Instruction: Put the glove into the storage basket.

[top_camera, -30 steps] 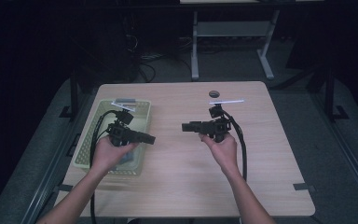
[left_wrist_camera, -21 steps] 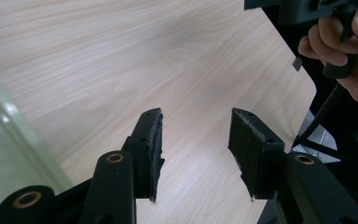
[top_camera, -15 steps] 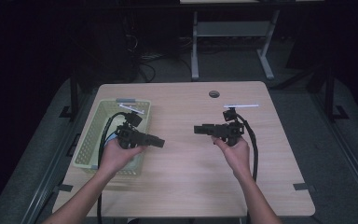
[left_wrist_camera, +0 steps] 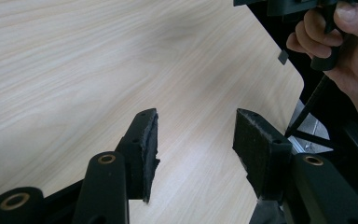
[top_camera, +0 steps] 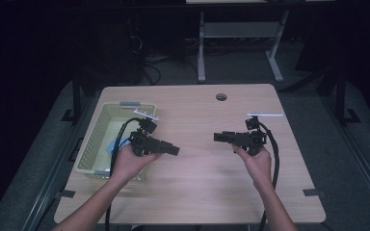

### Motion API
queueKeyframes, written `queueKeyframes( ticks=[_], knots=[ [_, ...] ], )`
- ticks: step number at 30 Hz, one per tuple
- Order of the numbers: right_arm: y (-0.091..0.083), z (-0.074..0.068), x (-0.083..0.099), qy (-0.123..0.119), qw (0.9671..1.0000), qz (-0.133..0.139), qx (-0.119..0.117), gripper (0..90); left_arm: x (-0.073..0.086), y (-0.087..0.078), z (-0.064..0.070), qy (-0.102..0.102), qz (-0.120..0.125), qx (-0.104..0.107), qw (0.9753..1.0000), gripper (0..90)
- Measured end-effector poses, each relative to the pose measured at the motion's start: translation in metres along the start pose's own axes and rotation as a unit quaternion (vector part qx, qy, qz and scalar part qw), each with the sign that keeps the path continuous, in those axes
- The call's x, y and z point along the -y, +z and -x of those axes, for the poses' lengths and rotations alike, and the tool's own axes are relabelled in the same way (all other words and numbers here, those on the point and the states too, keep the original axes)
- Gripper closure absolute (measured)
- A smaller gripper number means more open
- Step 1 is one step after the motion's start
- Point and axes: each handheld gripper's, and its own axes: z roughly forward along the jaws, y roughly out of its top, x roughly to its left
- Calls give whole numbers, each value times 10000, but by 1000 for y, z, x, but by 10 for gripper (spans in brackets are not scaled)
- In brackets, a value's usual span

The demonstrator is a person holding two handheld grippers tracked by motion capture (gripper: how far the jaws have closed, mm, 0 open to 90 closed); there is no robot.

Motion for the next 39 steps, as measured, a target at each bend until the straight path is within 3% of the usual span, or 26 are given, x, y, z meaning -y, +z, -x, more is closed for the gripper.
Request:
queueKeyframes(
  ticks=[23, 39],
  knots=[
    [-33, 30, 26, 248, 9994, 27, 256, 378, 1, 41, 19, 215, -258, 185, 9993, 471],
    [-51, 49, 47, 443, 9981, 39, 415, 366, 6, 65, 28, 219, -308, 374, 9986, 444]
  ],
)
